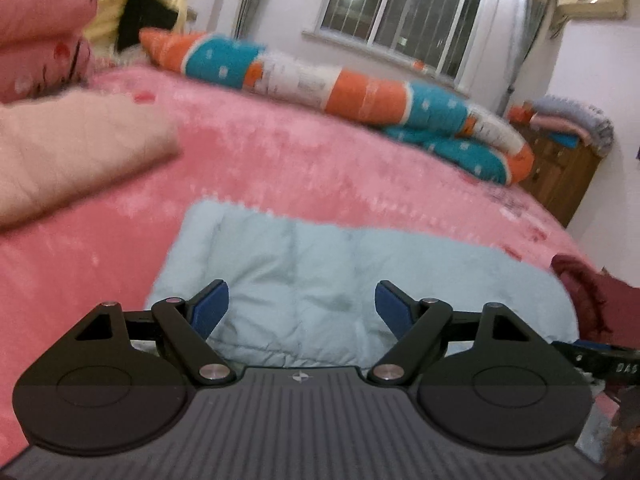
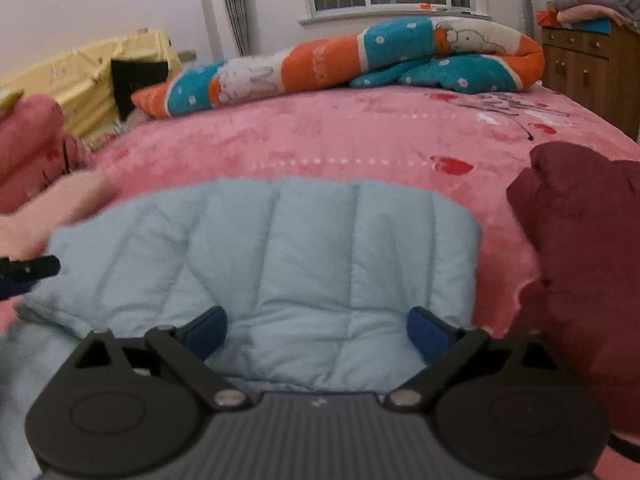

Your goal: Fold large clothes

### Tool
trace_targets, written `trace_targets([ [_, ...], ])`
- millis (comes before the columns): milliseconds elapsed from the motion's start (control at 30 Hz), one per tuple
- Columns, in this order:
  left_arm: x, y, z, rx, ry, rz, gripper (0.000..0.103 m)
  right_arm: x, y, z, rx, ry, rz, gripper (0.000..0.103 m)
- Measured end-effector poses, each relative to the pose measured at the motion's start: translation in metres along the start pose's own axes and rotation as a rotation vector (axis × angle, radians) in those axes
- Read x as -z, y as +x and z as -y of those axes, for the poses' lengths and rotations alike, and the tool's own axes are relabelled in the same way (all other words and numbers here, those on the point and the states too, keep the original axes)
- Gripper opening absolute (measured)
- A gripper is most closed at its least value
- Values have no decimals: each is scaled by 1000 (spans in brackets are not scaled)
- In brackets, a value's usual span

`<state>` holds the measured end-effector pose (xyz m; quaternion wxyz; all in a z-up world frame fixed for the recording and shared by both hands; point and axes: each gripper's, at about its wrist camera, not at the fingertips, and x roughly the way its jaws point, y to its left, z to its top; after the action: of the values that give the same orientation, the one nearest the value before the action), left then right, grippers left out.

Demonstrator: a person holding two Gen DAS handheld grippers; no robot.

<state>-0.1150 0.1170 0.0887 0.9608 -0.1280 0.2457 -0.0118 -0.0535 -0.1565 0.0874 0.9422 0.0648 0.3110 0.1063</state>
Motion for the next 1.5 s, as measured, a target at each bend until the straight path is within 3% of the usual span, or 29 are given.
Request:
trace_targets([
  [133, 0, -33, -5, 6, -1, 70, 99, -4, -35, 1, -17, -6, 38, 97],
  [267, 8, -64, -15, -22, -5, 67, 99, 0, -65, 4, -22, -28, 46, 98],
  [500, 34, -113, -24, -47, 0, 6, 99, 23, -110, 31, -56, 32, -16, 98],
  [700, 53, -131, -28, -72, -35, -61, 99, 49, -132, 50, -60, 111, -121, 98],
  [933, 63, -119, -48, -153, -118, -138, 99, 63, -134, 48, -108, 144, -198, 98],
  [1033, 63, -117, -51, -174, -137, -132, 99, 66, -133, 41, -70, 96, -188, 97],
  [1233, 57, -112, -56, -87, -199, -94, 99, 60, -127, 53, -122, 176, -135, 97],
  [1400, 44, -86, -69, -10, -312, -88, 99, 49, -105, 83, -199, 383, -97, 98],
  [1500, 33, -71, -75, 0, -336, -60, 99, 40, -88, 97, -250, 465, -72, 98],
])
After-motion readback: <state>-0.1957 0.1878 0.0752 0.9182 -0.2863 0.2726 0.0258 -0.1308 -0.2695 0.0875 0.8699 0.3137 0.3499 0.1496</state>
